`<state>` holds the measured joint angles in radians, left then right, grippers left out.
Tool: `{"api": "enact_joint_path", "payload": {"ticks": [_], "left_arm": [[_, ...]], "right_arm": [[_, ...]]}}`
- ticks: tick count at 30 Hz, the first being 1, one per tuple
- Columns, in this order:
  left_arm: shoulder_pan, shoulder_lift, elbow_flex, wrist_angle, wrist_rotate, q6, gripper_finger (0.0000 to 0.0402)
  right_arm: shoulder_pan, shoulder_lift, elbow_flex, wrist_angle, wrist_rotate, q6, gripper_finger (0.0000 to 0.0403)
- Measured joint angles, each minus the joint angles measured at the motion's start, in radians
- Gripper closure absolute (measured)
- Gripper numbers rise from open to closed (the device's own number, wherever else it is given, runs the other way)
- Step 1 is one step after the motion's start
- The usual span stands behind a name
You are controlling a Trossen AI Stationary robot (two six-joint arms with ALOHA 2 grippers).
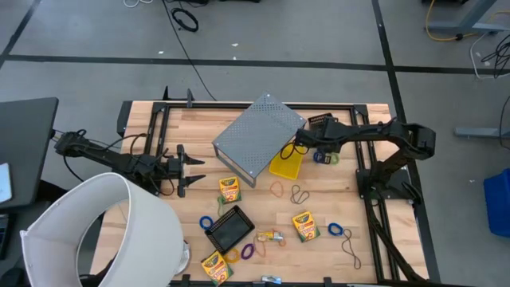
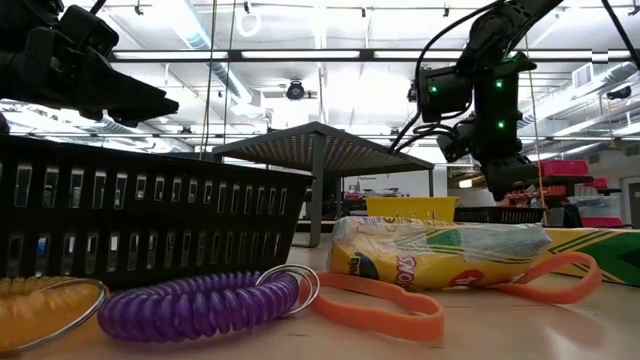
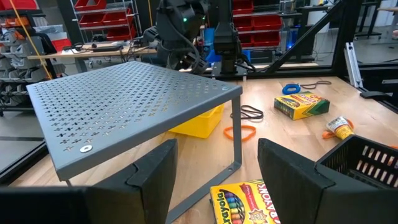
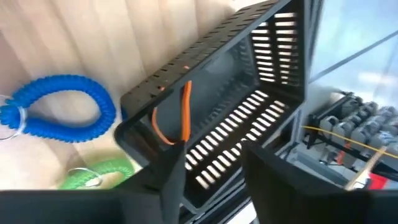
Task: Pick & Place Office Desk Supplies
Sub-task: Put the purple rubber band into the top black bin
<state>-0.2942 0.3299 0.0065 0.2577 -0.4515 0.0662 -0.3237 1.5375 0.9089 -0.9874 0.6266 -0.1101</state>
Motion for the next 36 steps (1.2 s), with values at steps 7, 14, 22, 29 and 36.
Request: {"api": "enact_joint_path", "payload": {"ticks": [7,14,22,29,36], "left_arm": [[0.0,0.0,0.0,0.0,0.0,0.0,0.0174],[0.0,0.0,0.0,0.0,0.0,0.001,0.0174],[0.0,0.0,0.0,-0.001,0.0,0.001,0.0174],[0.0,0.0,0.0,0.0,0.0,0.007,0.0174],[0.0,0.0,0.0,0.001,-0.001,0.019,0.0174]], "right_arm": [[0.06,-0.038,0.008,-0.003,0.025,0.006,0.0194],[0.214,-0.139,0.061,-0.006,-0.086,0.02,0.021],[0.456,-0.179,0.066,0.057,-0.381,0.097,0.0218],[0.618,-0.112,0.066,0.156,-0.462,0.184,0.0218],[0.651,0.021,0.066,0.17,-0.485,0.177,0.0218]]}}
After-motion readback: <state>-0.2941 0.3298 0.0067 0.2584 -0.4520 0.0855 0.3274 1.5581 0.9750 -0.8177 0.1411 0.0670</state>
